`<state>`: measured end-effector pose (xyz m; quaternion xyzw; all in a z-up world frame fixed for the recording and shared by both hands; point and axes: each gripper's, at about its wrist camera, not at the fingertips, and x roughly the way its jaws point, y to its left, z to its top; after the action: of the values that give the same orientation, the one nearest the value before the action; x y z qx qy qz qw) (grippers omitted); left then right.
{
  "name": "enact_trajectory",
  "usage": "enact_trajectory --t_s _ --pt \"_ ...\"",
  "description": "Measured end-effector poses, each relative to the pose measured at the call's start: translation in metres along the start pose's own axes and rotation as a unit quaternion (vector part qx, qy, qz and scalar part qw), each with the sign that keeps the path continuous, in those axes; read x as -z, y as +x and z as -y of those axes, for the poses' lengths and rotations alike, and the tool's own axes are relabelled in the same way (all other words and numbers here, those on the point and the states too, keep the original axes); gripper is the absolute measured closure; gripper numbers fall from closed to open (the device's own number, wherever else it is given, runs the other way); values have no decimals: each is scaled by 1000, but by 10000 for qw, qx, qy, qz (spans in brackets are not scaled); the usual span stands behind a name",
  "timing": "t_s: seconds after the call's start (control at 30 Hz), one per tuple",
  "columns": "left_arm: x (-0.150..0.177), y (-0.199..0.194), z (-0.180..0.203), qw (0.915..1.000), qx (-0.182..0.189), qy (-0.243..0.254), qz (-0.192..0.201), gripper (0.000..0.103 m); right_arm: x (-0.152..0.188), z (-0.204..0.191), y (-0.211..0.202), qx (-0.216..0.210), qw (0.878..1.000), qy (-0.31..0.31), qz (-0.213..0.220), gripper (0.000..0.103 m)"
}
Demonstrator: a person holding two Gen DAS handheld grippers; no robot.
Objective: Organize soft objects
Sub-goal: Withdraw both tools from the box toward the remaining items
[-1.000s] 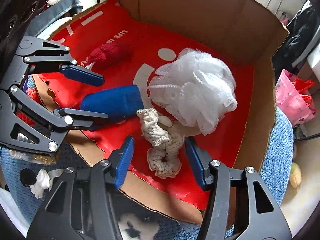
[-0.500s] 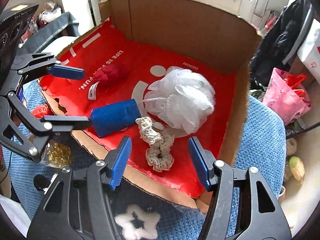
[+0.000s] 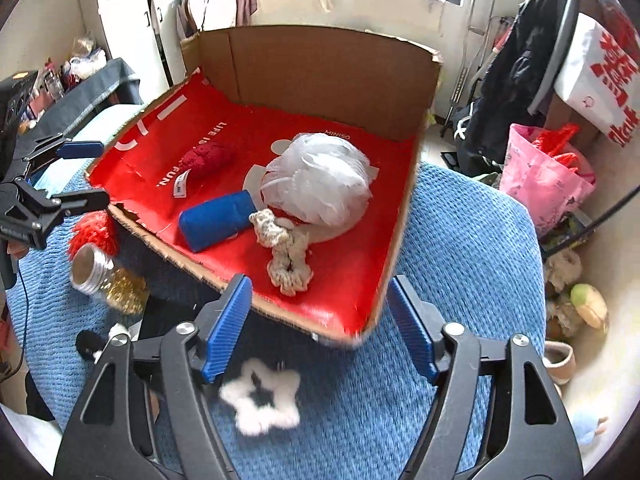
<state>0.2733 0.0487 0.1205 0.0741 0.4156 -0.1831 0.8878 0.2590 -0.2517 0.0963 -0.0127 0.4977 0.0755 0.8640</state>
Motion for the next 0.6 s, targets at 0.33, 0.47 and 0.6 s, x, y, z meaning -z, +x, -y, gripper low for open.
enact_trajectory --t_s 0.33,0.47,0.6 --pt "39 -59 8 9983 -191 -173 530 0 39 -7 -50 125 9991 59 401 25" --pt "62 -79 16 9969 -272 -247 689 0 60 -12 -67 189 9982 93 558 25" --pt "87 -96 24 9958 -218 -358 818 0 86 -19 -80 213 9971 174 709 25"
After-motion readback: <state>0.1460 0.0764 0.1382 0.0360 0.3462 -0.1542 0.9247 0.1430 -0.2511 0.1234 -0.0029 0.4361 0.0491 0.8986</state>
